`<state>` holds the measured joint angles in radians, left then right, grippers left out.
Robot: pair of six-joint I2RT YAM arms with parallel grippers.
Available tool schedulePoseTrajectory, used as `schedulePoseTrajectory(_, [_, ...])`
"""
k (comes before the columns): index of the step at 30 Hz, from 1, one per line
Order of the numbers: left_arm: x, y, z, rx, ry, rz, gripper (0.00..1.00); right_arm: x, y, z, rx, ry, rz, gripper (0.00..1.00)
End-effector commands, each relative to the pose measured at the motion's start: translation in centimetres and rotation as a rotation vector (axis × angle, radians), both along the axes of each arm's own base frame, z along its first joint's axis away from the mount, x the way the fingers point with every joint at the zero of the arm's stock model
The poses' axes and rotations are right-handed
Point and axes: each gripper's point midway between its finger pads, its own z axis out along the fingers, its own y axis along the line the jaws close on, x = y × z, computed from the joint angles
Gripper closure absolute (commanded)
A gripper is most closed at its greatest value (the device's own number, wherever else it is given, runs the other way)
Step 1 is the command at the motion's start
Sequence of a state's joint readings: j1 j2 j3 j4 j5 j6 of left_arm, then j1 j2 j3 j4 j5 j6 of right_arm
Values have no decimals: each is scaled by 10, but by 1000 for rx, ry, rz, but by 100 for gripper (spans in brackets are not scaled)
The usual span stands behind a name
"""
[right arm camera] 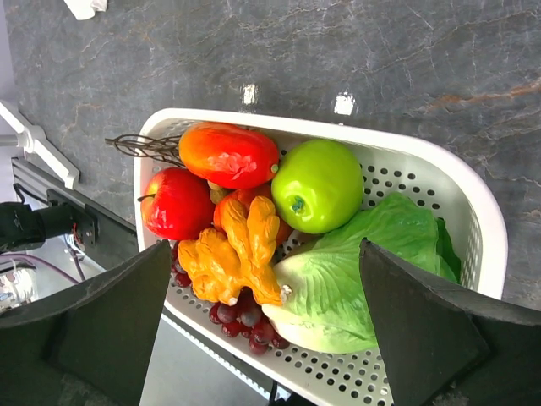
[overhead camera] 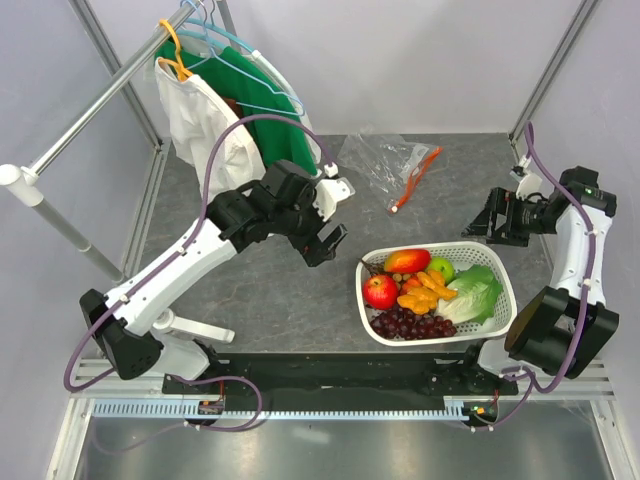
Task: Place the food in the zip-top bag and seal the zipper
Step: Pick up the zipper food storage bag at the center of the board.
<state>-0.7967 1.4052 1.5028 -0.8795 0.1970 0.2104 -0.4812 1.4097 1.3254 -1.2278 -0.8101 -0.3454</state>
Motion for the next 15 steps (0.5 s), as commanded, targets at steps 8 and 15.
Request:
schedulePoseTrajectory(8, [36,-18,64,-158,-112,53,0,23,3,5,25,-38,-47,2])
schedulePoseTrajectory(15, [93,-52,78,-182,-180,124,5,32,5,3,65,-42,-85,2])
